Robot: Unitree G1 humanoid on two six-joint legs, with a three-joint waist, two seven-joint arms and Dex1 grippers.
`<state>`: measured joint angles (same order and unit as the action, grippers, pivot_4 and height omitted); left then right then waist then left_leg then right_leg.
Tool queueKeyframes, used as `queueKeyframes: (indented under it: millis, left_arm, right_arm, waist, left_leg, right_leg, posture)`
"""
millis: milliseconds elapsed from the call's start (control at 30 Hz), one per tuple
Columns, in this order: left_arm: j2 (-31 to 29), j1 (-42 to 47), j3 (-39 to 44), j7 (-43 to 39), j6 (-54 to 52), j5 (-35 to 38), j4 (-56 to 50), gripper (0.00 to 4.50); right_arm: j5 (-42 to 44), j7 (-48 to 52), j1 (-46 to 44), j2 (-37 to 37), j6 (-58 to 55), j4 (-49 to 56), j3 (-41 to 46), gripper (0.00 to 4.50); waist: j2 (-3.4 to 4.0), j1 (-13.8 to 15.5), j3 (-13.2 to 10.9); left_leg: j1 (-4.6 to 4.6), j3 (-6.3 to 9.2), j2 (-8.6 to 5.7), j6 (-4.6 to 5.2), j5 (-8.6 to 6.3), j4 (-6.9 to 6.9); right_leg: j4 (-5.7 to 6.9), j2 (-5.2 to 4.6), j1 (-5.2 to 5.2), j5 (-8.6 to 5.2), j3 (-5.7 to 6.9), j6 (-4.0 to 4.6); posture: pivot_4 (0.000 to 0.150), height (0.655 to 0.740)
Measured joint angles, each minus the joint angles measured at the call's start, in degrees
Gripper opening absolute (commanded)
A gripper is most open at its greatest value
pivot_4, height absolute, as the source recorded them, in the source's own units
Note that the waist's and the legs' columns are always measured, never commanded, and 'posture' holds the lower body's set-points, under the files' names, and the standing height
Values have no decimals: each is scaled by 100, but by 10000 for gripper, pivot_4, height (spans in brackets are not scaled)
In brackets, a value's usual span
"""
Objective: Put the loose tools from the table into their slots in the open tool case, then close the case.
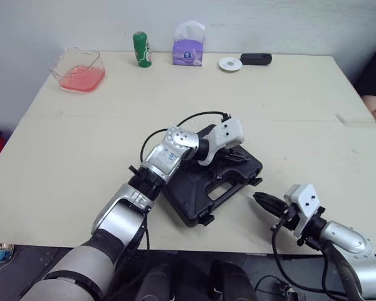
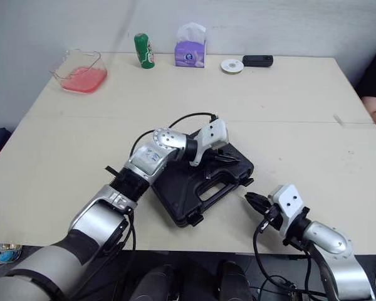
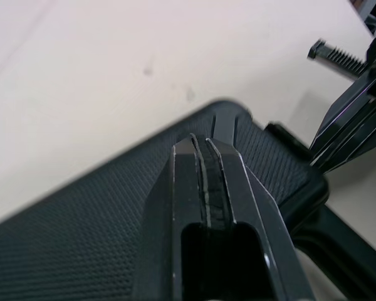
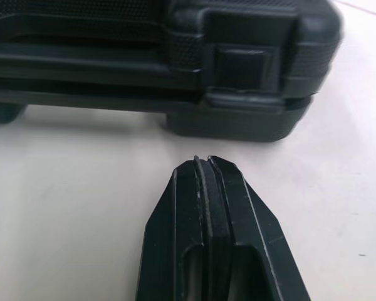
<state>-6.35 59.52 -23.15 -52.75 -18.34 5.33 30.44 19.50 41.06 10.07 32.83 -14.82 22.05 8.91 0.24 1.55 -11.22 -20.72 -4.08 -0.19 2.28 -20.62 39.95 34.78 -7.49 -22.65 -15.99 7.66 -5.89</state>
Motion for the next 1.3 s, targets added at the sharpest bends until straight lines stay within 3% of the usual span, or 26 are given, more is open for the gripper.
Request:
queueKeyframes:
  millis: [567, 1300]
  left_arm:
    - [64, -683, -155, 62, -145, -300, -524, 394]
    - [-302, -683, -12, 239, -657, -317, -719, 394]
  right_arm:
    - [-257, -120, -627, -157, 124, -414, -225, 0]
    - [-312, -8, -1351, -217, 100, -858, -490, 0]
  waist:
    - [-29, -8, 111]
    - [-49, -187, 131]
  left_leg:
    - [86, 34, 27, -10, -25, -3]
    - [149, 10, 68, -43, -36, -36]
  right_leg:
    - [-73, -22, 112, -1, 4, 2]
    - [-56, -6, 125, -20, -6, 38]
  posture:
    - [1500, 7400]
    - [1500, 7400]
